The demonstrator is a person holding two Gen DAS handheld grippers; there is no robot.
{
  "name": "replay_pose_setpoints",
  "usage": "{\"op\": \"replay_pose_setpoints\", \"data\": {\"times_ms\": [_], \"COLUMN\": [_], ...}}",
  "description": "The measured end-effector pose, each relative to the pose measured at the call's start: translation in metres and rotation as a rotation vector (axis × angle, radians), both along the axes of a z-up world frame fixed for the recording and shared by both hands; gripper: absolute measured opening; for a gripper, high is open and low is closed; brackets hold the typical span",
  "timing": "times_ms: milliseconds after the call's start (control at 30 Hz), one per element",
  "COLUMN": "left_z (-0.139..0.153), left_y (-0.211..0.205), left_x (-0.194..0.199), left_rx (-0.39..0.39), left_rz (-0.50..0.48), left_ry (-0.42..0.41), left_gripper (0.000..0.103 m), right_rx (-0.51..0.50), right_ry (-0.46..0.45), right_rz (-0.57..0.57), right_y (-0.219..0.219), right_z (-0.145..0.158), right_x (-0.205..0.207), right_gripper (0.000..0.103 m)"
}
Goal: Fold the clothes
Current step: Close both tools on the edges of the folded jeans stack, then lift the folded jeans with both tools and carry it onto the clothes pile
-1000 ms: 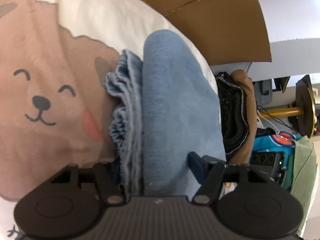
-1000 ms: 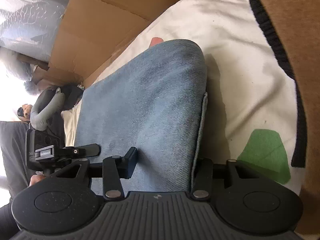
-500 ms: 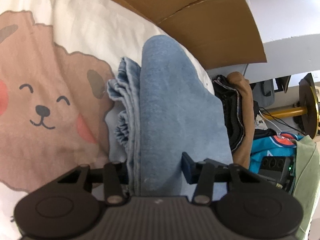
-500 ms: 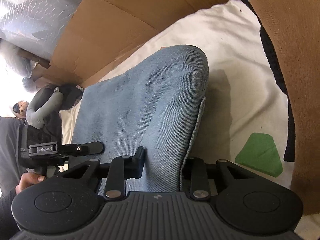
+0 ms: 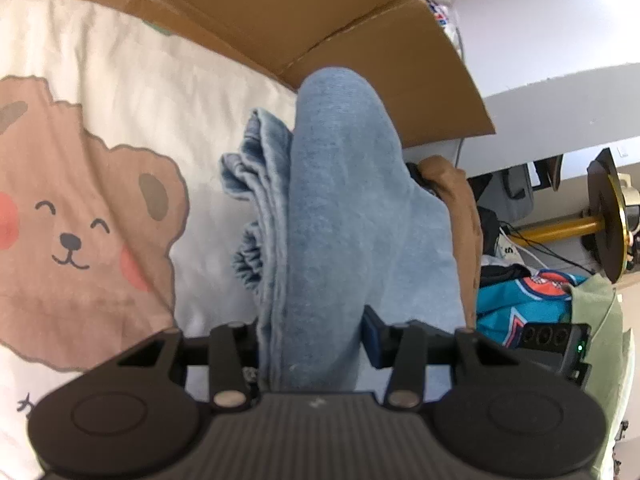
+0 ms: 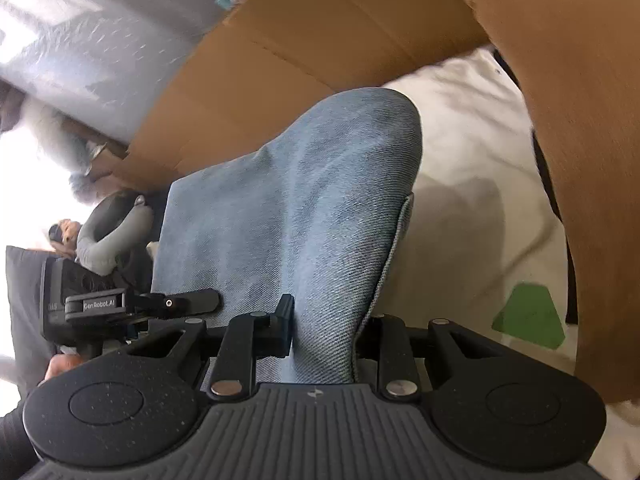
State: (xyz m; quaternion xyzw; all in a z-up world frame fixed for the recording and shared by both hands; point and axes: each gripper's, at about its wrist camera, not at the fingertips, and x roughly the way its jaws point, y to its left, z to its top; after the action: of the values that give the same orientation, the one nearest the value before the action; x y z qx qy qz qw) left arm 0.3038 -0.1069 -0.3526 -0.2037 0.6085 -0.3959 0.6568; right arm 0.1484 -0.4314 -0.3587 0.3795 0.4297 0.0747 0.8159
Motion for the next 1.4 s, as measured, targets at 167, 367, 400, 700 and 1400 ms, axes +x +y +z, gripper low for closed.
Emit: {"op": "replay_pose_setpoints", "data": {"times_ms": [167,367,400,700,1400], "left_z": [0.019,0.045,0.049,0.083,0.097], "left_y": [0.002,0.001,-0.003,-0.034,-0.209], "left_x": [0.003,0.008,0.009,0.004,-0.022], "left_rx": [-0.025,-0.037,-0.038,-0.04,-0.175], "left_rz": [0.009,0.018,0.016,-0.011,-0.097], "left_ry": [-0.008,-0.041,-0.043,-0.081,-0.035], "left_gripper": [0.046,0.046,0.046,0.046,0.046], "right_rx": [-0.033,-0.048,-0.054,-0.055,-0.206], "right_ry": [-0.01,-0.033,-0.037,-0.081,-0.163], "right_rz": [0.038,0.01,0.009,-0.033,-0.229], "right_y": [0.0,0.0,0.0,-0.03,-0.175], "right_z": [0.026,0.055,0.06,0.088,0.14], "right_x": [0.01,0.015,0.016,0.012,-0.049], "right_gripper": [0.025,0.025,0.025,0.026,0.026]}}
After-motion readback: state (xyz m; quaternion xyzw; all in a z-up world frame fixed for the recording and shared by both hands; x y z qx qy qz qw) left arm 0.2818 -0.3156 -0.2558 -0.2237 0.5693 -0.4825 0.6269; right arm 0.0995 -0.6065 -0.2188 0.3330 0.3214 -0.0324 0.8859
